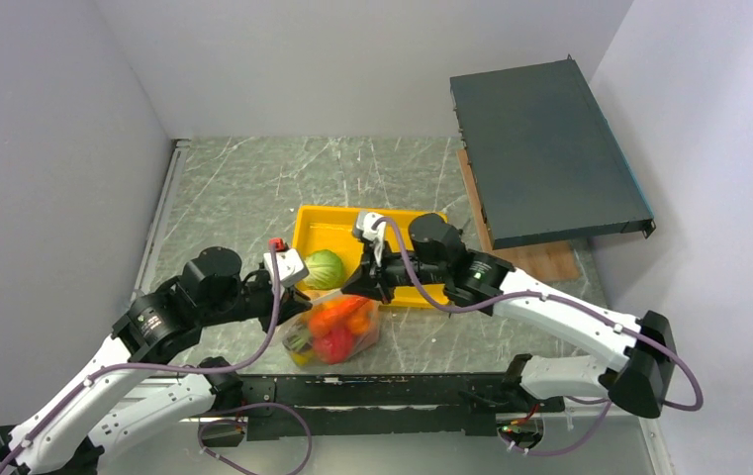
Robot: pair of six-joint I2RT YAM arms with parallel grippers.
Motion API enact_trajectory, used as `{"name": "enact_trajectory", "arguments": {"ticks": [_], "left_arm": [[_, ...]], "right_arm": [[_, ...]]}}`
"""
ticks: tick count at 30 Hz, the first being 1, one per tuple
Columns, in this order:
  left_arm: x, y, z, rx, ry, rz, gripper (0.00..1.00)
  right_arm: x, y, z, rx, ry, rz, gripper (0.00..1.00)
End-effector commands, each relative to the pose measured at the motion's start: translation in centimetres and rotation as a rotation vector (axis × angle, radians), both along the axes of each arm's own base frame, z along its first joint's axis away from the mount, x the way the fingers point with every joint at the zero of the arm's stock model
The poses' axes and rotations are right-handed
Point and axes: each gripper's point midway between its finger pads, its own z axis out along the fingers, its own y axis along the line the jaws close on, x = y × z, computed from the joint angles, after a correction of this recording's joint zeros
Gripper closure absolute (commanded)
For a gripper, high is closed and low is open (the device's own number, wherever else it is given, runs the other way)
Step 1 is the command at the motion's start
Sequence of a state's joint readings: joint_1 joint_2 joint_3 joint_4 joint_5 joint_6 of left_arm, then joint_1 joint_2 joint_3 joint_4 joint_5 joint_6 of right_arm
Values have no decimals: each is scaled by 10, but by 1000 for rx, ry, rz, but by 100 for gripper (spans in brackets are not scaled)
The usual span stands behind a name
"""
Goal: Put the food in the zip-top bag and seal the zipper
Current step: Zip the zipper food storage bag at the center of the board.
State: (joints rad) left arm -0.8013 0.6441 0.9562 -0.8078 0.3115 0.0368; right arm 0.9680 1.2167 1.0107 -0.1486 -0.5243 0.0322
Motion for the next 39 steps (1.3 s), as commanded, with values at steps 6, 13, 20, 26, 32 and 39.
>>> {"name": "enact_trajectory", "arguments": {"ticks": [6,13,20,26,32,39], "left_arm": [[8,25,-4,72,-6,131,100],[4,29,-5,69,2,139,100],[0,38,-4,59,24,181,100],[1,44,6,34,4,220,99],[1,41,6,22,6,216,62],[16,18,40,-81,-36,197,21]], "right_arm": [[53,-51,13,22,-96,-391,100],[63,-72,3,-19,-126,-491,100],[66,-86,5,-35,-138,-521,100],[67,-87,11,-21,-138,-520,100],[56,-73,7,-25,-142,-403,100],[42,-58,1,-41,-116,-275,100]]}}
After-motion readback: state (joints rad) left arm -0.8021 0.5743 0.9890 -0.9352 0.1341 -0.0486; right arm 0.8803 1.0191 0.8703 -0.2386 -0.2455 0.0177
